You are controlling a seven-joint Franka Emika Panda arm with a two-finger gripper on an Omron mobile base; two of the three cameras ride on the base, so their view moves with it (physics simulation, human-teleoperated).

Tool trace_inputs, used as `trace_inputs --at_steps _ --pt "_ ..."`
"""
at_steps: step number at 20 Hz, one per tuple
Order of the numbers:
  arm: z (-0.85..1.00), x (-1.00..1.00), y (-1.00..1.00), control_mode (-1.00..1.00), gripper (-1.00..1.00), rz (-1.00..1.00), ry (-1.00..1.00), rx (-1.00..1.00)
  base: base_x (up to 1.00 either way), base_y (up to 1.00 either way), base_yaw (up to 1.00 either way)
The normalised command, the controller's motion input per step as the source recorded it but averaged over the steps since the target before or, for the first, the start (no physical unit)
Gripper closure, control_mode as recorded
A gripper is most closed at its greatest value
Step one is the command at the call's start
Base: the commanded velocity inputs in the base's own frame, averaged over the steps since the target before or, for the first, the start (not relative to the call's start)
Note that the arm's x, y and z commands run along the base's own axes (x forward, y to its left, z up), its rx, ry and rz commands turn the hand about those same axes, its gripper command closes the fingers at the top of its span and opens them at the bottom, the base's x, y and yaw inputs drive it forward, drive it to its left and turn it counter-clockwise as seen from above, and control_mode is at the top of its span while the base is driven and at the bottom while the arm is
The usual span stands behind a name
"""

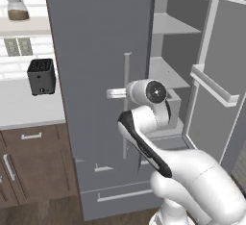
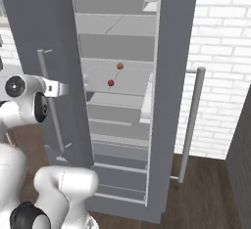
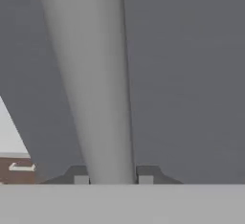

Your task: Take the strawberry from the fridge and place it on top of the pancake, located on the dining counter.

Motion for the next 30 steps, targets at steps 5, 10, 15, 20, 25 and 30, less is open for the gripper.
trace_inputs --at_steps 5,10,15,20,25,30 --pt "0.0 -0.92 0.83 -1.0 1.0 0.0 0.0 0.0 0.0 0.0 0.0" --pt "0.0 -0.79 0.85 -1.0 -1.0 0.0 0.07 0.0 0.0 0.0 0.0" --pt "0.26 -0.99 -0.13 -1.0 -1.0 -0.06 0.13 0.11 0.0 0.0 0.0" --pt "0.59 -0.97 -0.62 -1.0 -1.0 -0.06 0.19 0.25 0.0 0.0 0.0" --pt "0.44 -0.34 -0.78 -1.0 -1.0 0.0 0.22 0.23 0.0 0.0 0.0" --pt "0.04 0.15 -0.61 -1.0 -1.0 0.02 0.23 0.22 0.0 0.0 0.0"
